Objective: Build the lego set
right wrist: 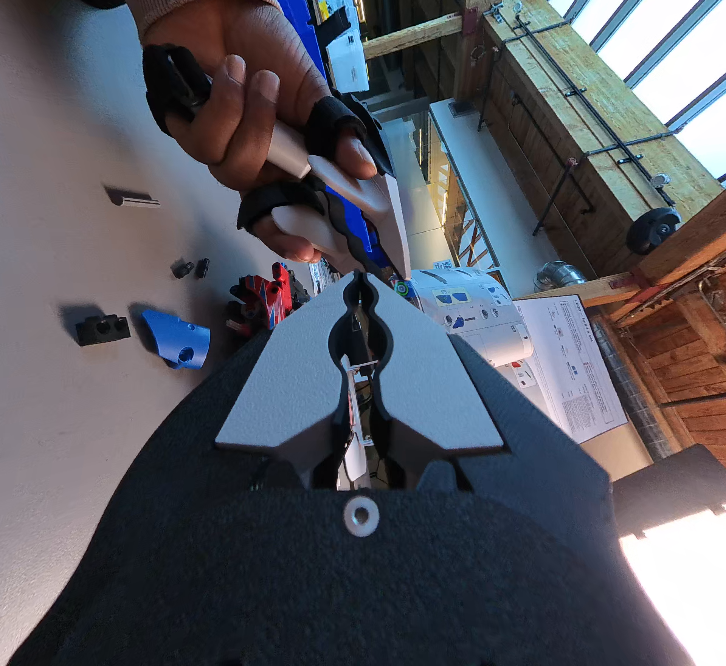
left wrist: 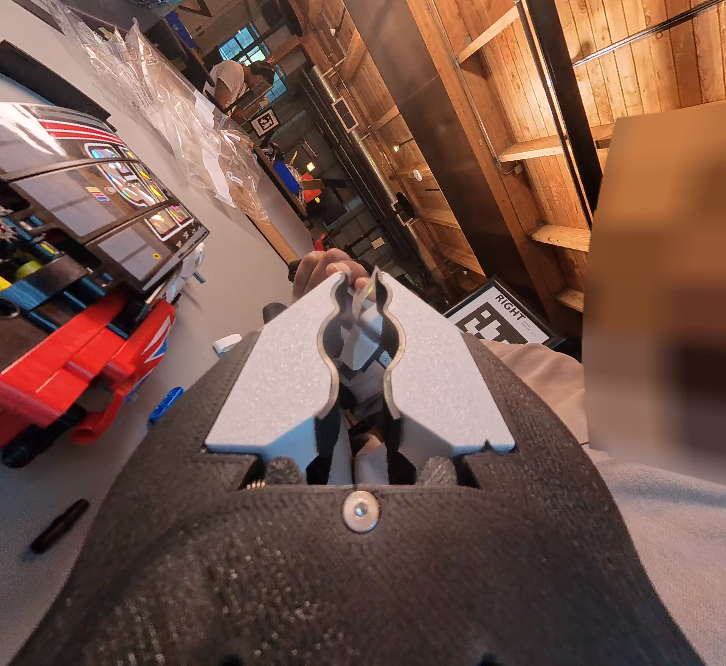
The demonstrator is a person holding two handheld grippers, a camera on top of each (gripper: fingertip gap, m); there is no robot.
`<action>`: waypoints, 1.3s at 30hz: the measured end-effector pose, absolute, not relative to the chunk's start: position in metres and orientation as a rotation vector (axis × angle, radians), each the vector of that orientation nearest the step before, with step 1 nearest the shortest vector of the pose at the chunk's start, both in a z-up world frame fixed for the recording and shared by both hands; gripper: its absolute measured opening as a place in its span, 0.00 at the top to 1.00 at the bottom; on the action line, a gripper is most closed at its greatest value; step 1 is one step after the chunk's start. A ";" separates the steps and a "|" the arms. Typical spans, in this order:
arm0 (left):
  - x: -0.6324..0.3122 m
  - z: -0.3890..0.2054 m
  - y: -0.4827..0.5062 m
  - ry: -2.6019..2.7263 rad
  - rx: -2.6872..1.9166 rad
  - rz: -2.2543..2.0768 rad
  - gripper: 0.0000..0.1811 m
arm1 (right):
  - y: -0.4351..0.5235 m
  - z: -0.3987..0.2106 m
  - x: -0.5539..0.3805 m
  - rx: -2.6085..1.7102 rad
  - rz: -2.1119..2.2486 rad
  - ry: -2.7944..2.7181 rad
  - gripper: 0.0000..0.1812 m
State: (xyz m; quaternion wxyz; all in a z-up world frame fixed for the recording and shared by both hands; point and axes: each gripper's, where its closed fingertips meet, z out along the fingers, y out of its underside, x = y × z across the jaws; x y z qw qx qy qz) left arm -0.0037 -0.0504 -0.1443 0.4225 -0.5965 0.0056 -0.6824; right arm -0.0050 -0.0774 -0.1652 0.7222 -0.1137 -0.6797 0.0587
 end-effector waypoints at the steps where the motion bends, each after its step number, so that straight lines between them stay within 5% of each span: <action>1: -0.004 -0.144 -0.051 0.014 -1.491 -1.711 0.94 | -0.077 -0.165 -0.005 -0.255 0.133 -1.502 1.00; 21: -0.016 -0.147 -0.044 -0.041 -1.488 -1.681 0.93 | -0.070 -0.157 -0.002 -0.284 0.130 -1.456 1.00; 29: -0.011 -0.154 -0.043 -0.088 -1.546 -1.723 0.83 | -0.071 -0.161 -0.003 -0.248 0.070 -1.466 1.00; 39: -0.009 -0.157 -0.043 -0.101 -1.559 -1.733 0.90 | -0.073 -0.170 -0.007 -0.240 0.060 -1.502 1.00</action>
